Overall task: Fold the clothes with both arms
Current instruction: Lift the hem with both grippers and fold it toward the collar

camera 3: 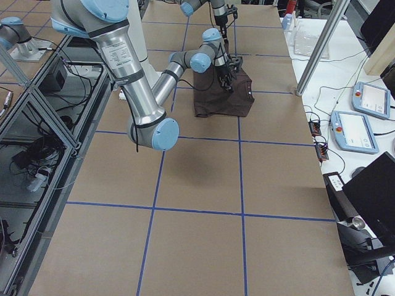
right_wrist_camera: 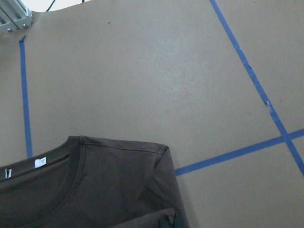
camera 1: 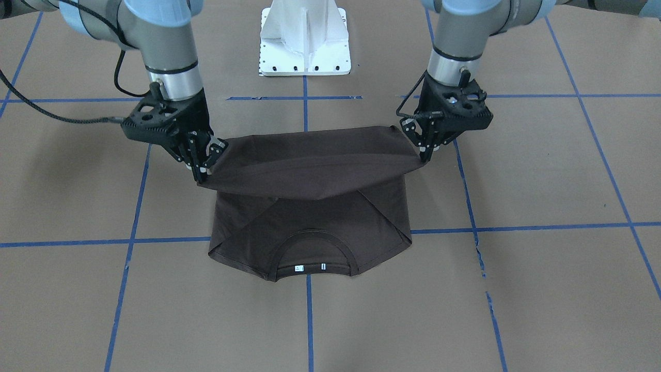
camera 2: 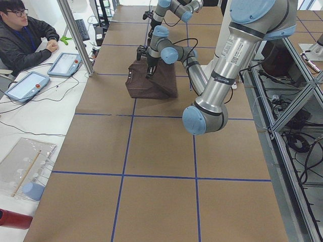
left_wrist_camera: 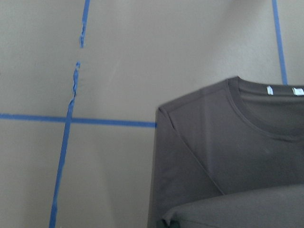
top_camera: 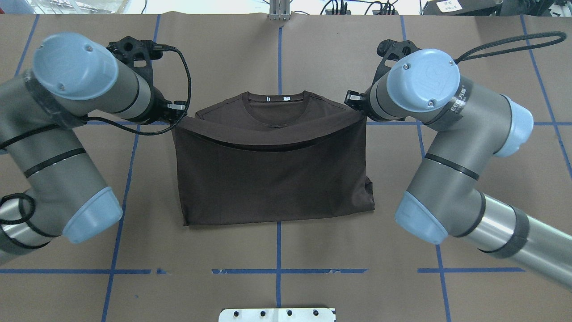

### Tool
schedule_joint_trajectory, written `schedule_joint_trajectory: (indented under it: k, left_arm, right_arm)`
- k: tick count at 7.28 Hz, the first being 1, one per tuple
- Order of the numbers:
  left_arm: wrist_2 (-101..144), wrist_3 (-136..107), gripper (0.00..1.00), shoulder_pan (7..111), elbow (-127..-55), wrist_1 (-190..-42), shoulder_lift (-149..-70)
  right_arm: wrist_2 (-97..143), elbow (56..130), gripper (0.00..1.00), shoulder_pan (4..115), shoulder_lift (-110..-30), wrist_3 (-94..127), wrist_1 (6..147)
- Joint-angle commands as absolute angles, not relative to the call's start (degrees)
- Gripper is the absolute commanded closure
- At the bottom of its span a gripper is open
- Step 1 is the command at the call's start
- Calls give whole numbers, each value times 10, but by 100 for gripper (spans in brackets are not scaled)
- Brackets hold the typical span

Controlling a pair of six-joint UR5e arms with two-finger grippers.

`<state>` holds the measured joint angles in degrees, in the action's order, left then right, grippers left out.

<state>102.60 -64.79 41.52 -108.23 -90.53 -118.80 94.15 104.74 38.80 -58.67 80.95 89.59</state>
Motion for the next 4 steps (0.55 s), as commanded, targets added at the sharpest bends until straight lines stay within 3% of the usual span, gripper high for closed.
schedule_joint_trajectory:
  k: [1,4]
  left_arm:
    - [1024,-645,100,419,-960,-996,-1220]
    - [1012,-645,100,417,-849,-1077,-1238]
  right_arm:
    - [942,917,100,403,-542,804,814]
    - [940,853,100,403,-524,799,796]
